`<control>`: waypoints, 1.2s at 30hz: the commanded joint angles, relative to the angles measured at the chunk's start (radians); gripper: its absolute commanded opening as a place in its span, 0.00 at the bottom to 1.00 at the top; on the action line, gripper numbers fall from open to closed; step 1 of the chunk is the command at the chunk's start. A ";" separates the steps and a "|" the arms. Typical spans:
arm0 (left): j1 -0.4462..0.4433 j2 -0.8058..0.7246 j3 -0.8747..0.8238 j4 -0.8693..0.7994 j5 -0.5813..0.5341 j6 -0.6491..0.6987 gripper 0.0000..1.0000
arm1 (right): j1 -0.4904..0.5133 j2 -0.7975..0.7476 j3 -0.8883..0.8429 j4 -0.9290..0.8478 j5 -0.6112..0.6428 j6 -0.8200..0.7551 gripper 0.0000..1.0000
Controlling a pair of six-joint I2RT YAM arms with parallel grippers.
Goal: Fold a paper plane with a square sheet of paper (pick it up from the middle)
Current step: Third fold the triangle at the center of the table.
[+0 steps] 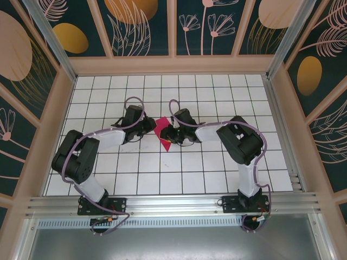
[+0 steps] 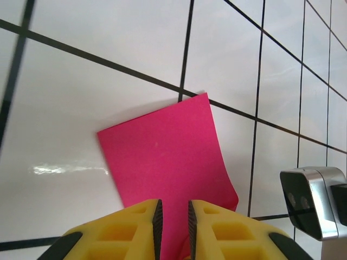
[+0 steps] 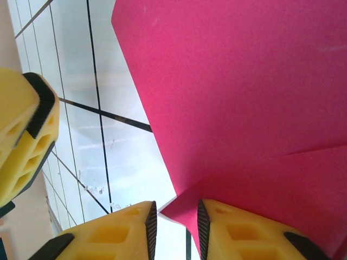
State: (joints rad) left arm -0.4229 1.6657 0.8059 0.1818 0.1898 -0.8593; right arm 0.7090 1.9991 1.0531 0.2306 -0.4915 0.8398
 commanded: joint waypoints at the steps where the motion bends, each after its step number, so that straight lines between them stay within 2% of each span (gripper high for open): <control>1: 0.020 -0.037 -0.034 -0.024 -0.027 -0.012 0.24 | 0.003 0.028 -0.010 -0.049 0.059 -0.027 0.31; 7: 0.027 -0.058 -0.061 -0.008 0.006 -0.020 0.24 | 0.001 0.020 -0.021 -0.037 0.062 -0.021 0.31; 14: 0.027 -0.066 -0.088 0.029 0.083 -0.023 0.22 | 0.001 0.017 -0.028 -0.041 0.070 -0.014 0.13; 21: 0.015 -0.067 -0.114 0.076 0.173 -0.020 0.18 | 0.000 0.023 -0.025 -0.057 0.074 -0.017 0.01; 28: -0.039 -0.032 -0.099 0.087 0.200 -0.014 0.14 | 0.000 0.022 -0.024 -0.063 0.073 -0.019 0.00; 36: -0.063 0.041 -0.067 0.087 0.194 -0.027 0.06 | -0.001 0.020 -0.022 -0.066 0.073 -0.018 0.00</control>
State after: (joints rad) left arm -0.4793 1.6855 0.7128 0.2474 0.3706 -0.8768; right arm 0.7086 1.9991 1.0443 0.2180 -0.4458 0.8364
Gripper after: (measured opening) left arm 0.074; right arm 0.042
